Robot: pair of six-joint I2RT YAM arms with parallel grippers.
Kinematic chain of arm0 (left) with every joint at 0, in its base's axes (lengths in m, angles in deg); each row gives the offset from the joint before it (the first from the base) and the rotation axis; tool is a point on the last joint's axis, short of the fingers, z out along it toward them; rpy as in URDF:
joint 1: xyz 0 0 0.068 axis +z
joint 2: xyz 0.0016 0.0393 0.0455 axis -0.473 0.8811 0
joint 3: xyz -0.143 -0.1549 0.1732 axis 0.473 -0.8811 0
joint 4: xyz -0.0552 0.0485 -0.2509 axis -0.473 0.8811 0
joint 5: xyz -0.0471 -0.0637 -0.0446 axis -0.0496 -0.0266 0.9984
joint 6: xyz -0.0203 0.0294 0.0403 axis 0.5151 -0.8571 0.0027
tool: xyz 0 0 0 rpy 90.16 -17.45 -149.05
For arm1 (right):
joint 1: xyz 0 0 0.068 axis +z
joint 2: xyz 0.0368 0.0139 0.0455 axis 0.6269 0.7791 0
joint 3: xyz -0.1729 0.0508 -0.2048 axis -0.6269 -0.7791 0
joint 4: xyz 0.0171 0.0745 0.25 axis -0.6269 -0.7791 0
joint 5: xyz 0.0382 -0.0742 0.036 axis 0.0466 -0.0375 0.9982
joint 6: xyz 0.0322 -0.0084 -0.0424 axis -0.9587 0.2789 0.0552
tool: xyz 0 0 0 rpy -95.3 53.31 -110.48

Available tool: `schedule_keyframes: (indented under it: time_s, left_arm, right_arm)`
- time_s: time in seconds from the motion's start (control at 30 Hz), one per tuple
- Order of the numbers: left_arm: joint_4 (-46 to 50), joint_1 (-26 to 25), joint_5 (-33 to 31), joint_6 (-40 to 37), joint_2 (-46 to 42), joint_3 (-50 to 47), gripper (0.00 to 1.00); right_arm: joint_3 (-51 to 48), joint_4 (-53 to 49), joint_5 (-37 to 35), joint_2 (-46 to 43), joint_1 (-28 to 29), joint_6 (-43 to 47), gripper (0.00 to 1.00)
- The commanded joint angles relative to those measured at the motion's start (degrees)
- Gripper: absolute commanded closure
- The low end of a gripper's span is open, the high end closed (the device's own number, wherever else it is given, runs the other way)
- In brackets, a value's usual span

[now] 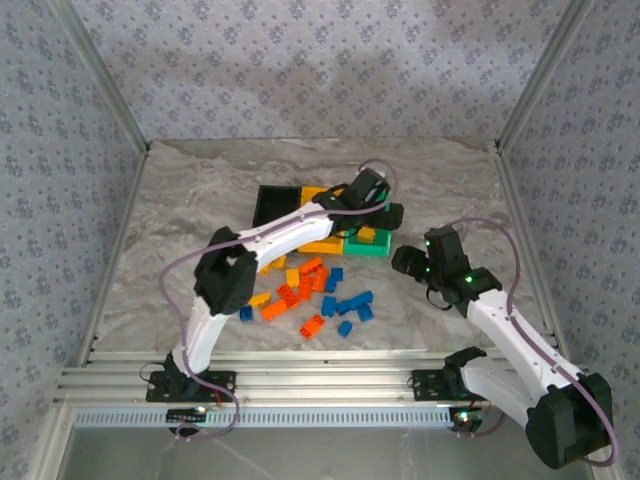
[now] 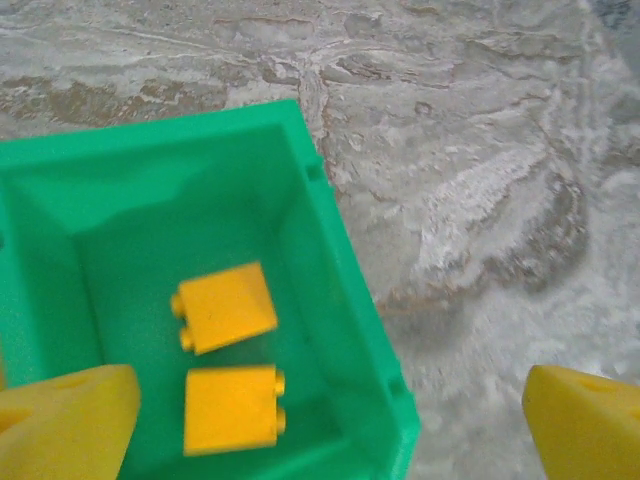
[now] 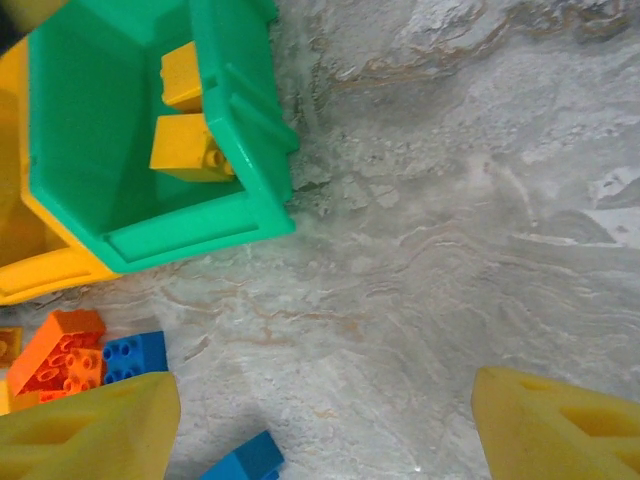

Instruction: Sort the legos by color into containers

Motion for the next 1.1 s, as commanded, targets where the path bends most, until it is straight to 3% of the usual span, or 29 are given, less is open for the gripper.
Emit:
schedule_keyframes:
  time_s: [0.0,0.2,0.47,0.73,1.07]
  left_arm:
    - [-6.0,-0.6,2.7,0.6,-11.7,-7.2,0.01]
    - [-8.6,-2.0,0.0,1.4,-28.3,-28.4,0.00]
    - [-6.9,-2.0,-8.3,7.8,-51.1,-55.0,0.00]
    - [1.0,-2.0,-15.6,12.2,-62.3,-63.7,0.00]
    - [2.7,-2.0,-20.4,12.3,-73.0,-68.5,0.00]
  right_arm:
    - [-1.0,1.3,3.0,0.8,1.6,1.3,0.21]
    - [-0.4,5.2,3.3,5.4,9.2,2.8,0.22]
    - [4.8,12.6,-0.5,16.6,20.0,2.4,0.28]
    - [11.5,12.5,-4.1,29.3,28.2,-2.5,0.40]
    - [17.3,4.4,-4.7,36.7,34.8,-1.0,0.38]
